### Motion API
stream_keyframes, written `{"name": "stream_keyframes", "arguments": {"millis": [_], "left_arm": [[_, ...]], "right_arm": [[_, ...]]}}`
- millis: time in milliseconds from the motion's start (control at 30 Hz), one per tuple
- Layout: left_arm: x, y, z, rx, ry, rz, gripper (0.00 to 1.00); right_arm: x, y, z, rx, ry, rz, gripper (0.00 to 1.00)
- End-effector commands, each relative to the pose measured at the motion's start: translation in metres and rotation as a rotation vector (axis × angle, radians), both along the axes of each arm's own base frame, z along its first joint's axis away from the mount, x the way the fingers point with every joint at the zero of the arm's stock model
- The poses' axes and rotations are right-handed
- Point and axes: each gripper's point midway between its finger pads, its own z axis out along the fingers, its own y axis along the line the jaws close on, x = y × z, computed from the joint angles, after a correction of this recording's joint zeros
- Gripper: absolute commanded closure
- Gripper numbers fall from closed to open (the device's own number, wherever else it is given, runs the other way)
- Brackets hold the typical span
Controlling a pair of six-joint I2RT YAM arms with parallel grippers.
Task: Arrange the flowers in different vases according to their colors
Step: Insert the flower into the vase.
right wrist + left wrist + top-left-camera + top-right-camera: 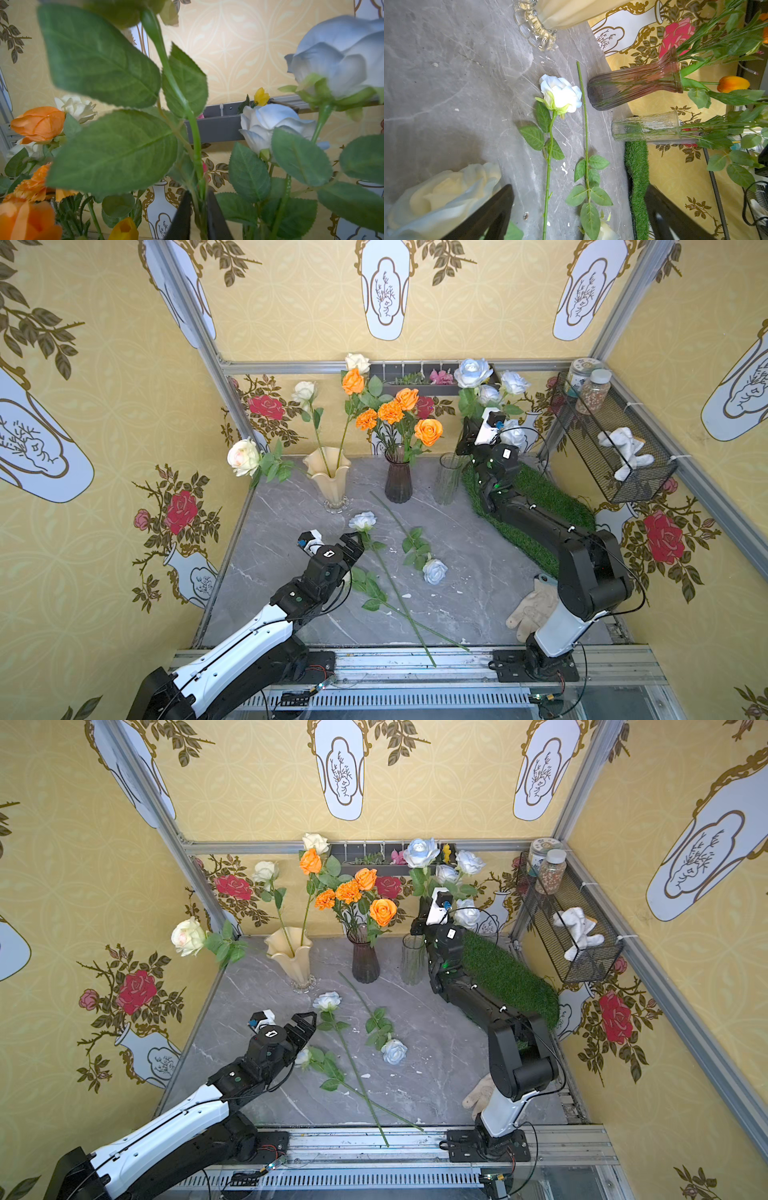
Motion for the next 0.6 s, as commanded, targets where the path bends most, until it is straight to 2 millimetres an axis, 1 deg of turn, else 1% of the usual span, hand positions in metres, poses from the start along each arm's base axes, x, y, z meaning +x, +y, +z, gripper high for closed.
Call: {"name": "stream_keyframes", "arguments": {"millis": [0, 67, 233, 333, 400, 467, 567], "left_arm": [[0.004, -0.005, 0.008, -0.012, -0.027, -0.019, 0.0], [0.004, -0.005, 0.008, -0.012, -0.026, -0.02, 0.0], [0.003, -0.005, 0.009, -0.019, -0.031, -0.023, 0.0], [0.001, -0.004, 0.009, -0.029, -0.037, -0.022, 0.0], [-0.001, -0.002, 0.009, -0.038, -0.04, -0.019, 0.0], [-0.002, -0.002, 0.009, -0.046, -0.044, -0.018, 0.0], [-0.005, -0.001, 0.009, -0.059, -0.047, -0.019, 0.0]], "right_arm": [[-0.009, 0.003, 0.012, 0.003, -0.031, -0.007, 0.29], [-0.014, 0.003, 0.016, -0.004, -0.015, -0.006, 0.23], [-0.036, 0.007, 0.032, -0.005, 0.057, 0.016, 0.18], [-0.051, 0.004, 0.03, 0.022, 0.173, 0.018, 0.18], [-0.065, 0.002, 0.021, 0.074, 0.292, 0.037, 0.18], [-0.08, 0.004, 0.005, 0.113, 0.414, 0.073, 0.19], [-0.111, 0.012, -0.024, 0.138, 0.579, 0.092, 0.2]]}}
